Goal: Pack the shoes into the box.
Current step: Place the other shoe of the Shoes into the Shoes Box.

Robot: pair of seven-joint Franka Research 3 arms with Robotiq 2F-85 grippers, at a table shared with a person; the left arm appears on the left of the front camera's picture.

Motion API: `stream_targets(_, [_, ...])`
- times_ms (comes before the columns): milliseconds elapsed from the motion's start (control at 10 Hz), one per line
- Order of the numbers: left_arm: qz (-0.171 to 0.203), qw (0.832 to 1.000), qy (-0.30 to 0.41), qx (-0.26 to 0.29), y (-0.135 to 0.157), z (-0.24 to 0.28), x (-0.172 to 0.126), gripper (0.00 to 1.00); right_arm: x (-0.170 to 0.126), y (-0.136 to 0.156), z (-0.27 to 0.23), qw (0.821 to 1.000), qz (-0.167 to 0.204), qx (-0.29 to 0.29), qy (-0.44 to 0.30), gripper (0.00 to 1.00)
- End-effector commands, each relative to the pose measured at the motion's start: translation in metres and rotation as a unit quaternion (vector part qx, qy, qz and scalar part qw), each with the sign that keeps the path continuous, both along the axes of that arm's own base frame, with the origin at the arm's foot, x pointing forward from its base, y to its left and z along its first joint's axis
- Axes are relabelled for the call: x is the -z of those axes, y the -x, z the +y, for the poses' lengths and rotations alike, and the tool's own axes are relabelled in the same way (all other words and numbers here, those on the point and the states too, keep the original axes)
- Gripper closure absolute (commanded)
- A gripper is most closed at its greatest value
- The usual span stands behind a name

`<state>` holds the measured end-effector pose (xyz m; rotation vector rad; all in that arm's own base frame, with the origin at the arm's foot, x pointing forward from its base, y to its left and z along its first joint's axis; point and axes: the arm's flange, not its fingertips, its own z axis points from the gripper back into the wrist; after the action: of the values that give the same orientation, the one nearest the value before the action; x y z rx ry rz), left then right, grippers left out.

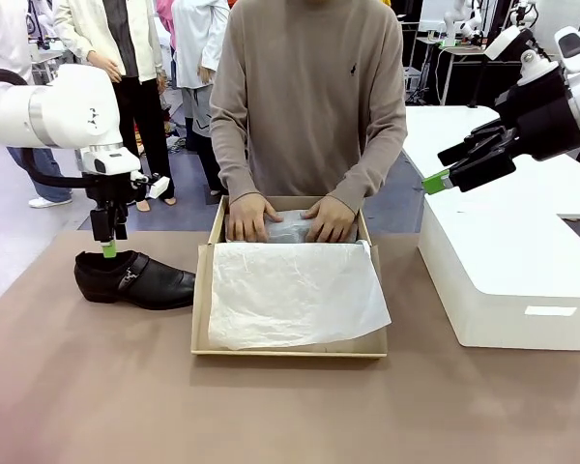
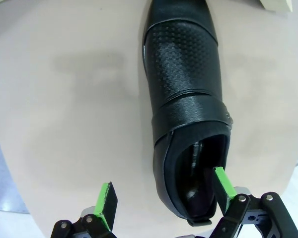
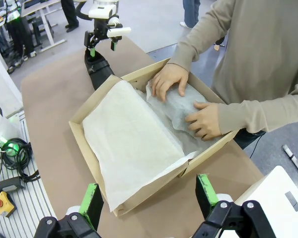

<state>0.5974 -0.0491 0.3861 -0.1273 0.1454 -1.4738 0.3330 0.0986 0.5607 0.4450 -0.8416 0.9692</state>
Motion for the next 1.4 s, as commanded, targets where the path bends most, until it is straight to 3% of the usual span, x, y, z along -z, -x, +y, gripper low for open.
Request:
stream_targets(0, [0.002,1.000,0.002,-0.013,-0.008,0.002,0.000,0.00,0.000,-0.002,0.000,1.000,-0.003,-0.007,-0.006,0.00])
stream_targets(300, [-0.019,1.000,0.004,-0.016,-0.013,0.006,0.007,0.00,0.000,-0.002,0.000,1.000,-0.003,-0.007,-0.006,0.00])
stream_targets(1300, [-0.004,0.999,-0.004,-0.038,-0.021,0.012,0.040,0.00,0.000,-0.002,0.000,1.000,-0.003,-0.007,-0.006,0.00])
